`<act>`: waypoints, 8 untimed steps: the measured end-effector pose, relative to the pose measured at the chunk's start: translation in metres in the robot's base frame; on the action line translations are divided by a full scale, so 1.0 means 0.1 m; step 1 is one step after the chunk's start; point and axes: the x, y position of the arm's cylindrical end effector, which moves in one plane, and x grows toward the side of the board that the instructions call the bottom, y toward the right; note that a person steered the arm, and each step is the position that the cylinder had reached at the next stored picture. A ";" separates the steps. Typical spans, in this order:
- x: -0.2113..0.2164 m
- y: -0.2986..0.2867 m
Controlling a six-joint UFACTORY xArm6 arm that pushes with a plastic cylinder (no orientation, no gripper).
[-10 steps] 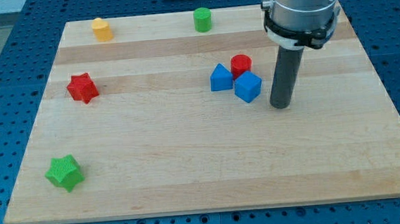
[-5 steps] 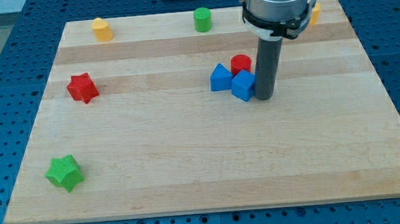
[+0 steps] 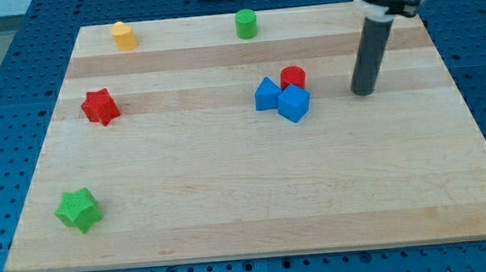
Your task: Move the blue cube below the red circle
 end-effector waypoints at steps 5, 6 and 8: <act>-1.36 1.06; -1.54 1.07; -1.60 0.65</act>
